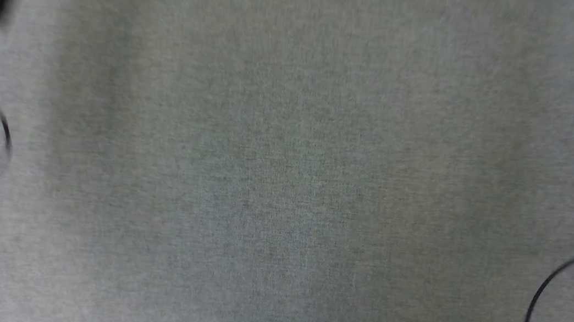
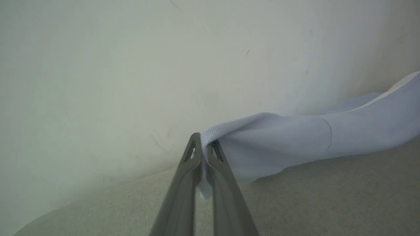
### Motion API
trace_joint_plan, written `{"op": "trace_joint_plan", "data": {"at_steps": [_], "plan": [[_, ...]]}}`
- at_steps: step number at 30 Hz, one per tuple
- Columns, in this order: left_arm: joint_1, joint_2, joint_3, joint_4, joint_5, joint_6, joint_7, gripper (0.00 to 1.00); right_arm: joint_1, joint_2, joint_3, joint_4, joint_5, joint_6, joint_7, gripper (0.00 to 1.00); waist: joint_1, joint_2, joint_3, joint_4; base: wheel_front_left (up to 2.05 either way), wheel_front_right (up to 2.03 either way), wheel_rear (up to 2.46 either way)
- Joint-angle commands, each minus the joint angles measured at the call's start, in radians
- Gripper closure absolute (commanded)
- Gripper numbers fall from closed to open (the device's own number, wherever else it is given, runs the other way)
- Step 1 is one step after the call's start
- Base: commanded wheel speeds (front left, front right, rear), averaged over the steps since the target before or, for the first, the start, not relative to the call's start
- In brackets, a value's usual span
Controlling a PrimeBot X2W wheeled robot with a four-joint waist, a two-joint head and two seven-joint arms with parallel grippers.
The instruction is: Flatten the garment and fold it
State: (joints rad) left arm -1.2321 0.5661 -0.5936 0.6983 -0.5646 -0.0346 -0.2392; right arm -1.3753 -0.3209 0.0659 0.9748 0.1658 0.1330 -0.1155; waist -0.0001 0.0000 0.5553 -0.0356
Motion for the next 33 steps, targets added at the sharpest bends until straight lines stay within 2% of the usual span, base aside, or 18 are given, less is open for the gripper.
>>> {"op": "trace_joint_plan", "data": {"at_steps": [1, 6, 11, 13, 17, 21, 27, 33], "plan": [[0.058, -0.004, -0.011, 0.0, -0.01, -0.006, -0.001, 1.0, 0.059, -0.007, 0.014, 0.006, 0.023, -0.002, -0.003, 1.0, 0.0001, 0.0, -0.112, 0.017, 0.0, 0.0, 0.0], [0.332, -0.006, -0.068, -0.044, -0.065, -0.029, 0.057, 1.0, 0.328, -0.025, 0.14, -0.041, 0.12, -0.002, 0.005, 1.0, 0.0001, 0.0, -0.241, 0.017, 0.0, 0.0, 0.0], [0.612, 0.029, -0.096, -0.192, -0.17, -0.05, 0.121, 1.0, 0.567, -0.066, 0.215, -0.148, 0.191, -0.002, 0.015, 1.0, 0.0001, 0.0, -0.336, 0.005, 0.0, 0.0, 0.0], [0.705, 0.057, -0.098, -0.251, -0.204, -0.039, 0.144, 1.0, 0.657, -0.096, 0.259, -0.21, 0.21, -0.002, 0.032, 1.0, 0.0001, 0.0, -0.357, 0.003, 0.0, 0.0, 0.0], [0.849, 0.112, -0.099, -0.34, -0.245, 0.005, 0.176, 1.0, 0.82, -0.153, 0.271, -0.311, 0.272, -0.002, 0.081, 1.0, 0.0001, 0.0, -0.394, 0.001, 0.0, 0.0, 0.0], [0.94, 0.154, -0.093, -0.372, -0.266, 0.05, 0.187, 1.0, 0.954, -0.213, 0.266, -0.371, 0.272, -0.002, 0.119, 1.0, 0.0001, 0.0, -0.424, 0.001, 0.0, 0.0, 0.0], [1.024, 0.188, -0.087, -0.372, -0.279, 0.089, 0.169, 1.0, 1.108, -0.249, 0.231, -0.395, 0.267, -0.002, 0.172, 1.0, 0.0001, 0.0, -0.487, 0.0, 0.0, 0.0, 0.0], [1.114, 0.199, -0.09, -0.413, -0.318, 0.109, 0.175, 1.0, 1.253, -0.262, 0.201, -0.462, 0.324, -0.002, 0.278, 1.0, 0.0001, 0.0, -0.544, 0.004, 0.0, 0.0, 0.0]]}}
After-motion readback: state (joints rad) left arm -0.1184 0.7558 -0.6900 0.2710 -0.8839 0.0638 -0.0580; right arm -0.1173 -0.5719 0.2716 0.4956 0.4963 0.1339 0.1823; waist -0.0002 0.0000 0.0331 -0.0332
